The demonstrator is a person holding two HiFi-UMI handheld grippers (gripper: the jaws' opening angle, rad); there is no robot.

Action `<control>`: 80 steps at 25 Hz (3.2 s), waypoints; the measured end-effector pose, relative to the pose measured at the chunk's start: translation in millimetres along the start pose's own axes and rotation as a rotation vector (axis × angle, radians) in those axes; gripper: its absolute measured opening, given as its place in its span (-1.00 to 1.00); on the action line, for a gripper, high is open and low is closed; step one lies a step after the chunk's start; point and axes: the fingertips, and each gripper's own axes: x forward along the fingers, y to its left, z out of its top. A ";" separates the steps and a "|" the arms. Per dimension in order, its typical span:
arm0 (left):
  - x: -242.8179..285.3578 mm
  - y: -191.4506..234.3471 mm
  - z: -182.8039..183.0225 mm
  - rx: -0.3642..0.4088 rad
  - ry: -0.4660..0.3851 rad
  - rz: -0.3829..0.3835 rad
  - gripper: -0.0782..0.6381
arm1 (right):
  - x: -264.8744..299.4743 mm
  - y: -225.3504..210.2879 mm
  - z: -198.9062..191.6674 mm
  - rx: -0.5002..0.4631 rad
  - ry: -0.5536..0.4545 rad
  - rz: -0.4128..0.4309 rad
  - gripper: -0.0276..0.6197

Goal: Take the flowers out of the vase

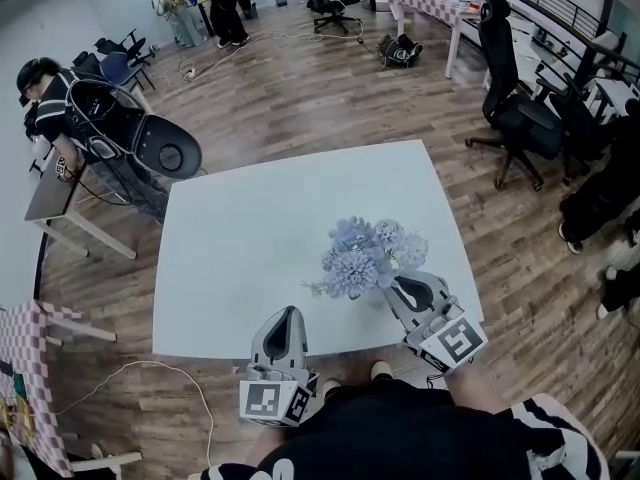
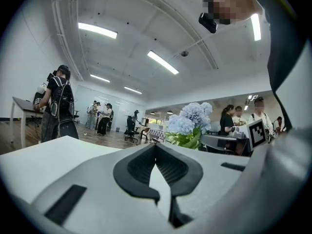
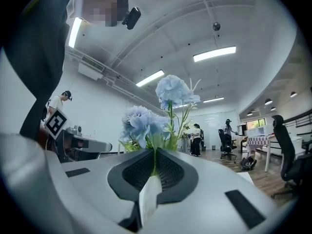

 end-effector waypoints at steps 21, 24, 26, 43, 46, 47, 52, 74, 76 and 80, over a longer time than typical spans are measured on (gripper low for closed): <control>-6.6 5.6 5.2 -0.002 -0.023 0.020 -0.77 | 2.6 3.2 43.0 0.086 -0.110 -0.018 -0.85; -6.7 4.5 9.0 0.000 -0.027 0.020 -0.77 | 3.9 3.6 49.8 0.094 -0.118 -0.019 -0.85; -7.5 4.8 11.3 0.002 -0.029 0.021 -0.77 | 5.6 4.6 54.0 0.096 -0.123 -0.019 -0.85; -26.8 16.9 16.5 0.004 -0.043 0.048 -0.77 | 12.1 20.9 86.3 0.151 -0.208 -0.001 -0.85; -31.5 23.3 20.3 0.003 -0.048 0.053 -0.77 | 17.1 25.4 93.1 0.158 -0.218 -0.001 -0.85; -32.8 24.9 21.3 0.003 -0.050 0.054 -0.77 | 18.2 26.9 95.5 0.158 -0.222 0.000 -0.85; -37.4 27.1 23.6 0.004 -0.059 0.060 -0.77 | 18.3 29.6 108.5 0.164 -0.250 0.002 -0.85; -80.7 67.1 25.5 -0.023 -0.081 0.126 -0.77 | 36.4 69.7 162.5 0.101 -0.359 0.026 -0.85; -84.6 72.4 26.5 -0.024 -0.089 0.135 -0.77 | 41.4 74.2 160.1 0.099 -0.356 0.030 -0.85; -96.5 85.7 25.9 -0.027 -0.092 0.157 -0.77 | 53.3 84.9 153.1 0.099 -0.342 0.036 -0.85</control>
